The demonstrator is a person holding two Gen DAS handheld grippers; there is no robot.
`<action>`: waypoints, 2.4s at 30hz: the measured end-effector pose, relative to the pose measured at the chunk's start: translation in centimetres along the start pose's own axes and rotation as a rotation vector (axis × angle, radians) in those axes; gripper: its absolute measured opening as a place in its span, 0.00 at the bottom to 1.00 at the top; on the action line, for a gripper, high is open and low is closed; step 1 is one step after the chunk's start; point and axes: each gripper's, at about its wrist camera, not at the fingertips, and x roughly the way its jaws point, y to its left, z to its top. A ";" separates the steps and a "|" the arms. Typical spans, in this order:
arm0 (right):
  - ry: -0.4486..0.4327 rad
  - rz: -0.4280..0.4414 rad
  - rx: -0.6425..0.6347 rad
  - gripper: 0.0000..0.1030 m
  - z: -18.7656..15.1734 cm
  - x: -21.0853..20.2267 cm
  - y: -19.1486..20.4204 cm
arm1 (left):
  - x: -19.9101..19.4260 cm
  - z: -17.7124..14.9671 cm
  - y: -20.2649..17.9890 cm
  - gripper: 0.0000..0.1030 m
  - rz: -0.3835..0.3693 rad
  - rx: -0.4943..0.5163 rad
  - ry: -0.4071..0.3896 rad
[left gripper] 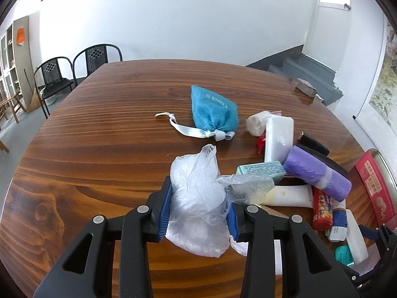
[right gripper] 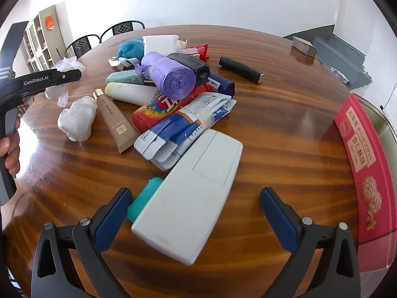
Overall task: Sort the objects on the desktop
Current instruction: 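Grasp white plastic bag with left tool while right tool grasps white plastic case, then carry both items to the red tin box while right tool releases the case inside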
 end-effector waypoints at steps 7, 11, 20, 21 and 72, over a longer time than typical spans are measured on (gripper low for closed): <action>-0.027 0.002 -0.008 0.72 -0.5 -1.0 0.2 | -0.5 -0.5 -1.0 0.39 -0.025 0.013 -0.007; -0.029 0.008 0.027 0.59 -0.5 -1.2 -0.6 | -0.7 -0.6 -1.3 0.39 -0.037 0.013 -0.007; 0.006 0.138 0.166 0.60 0.7 -0.8 -2.9 | -1.4 -0.7 -1.5 0.39 -0.063 0.012 -0.020; 0.006 0.136 0.175 0.60 0.9 -0.6 -3.0 | -1.4 -0.7 -1.6 0.39 -0.064 0.012 -0.021; -0.362 -0.249 0.543 0.43 -4.8 -10.9 -22.4 | -3.6 -1.8 -22.5 0.39 -0.266 0.266 -0.009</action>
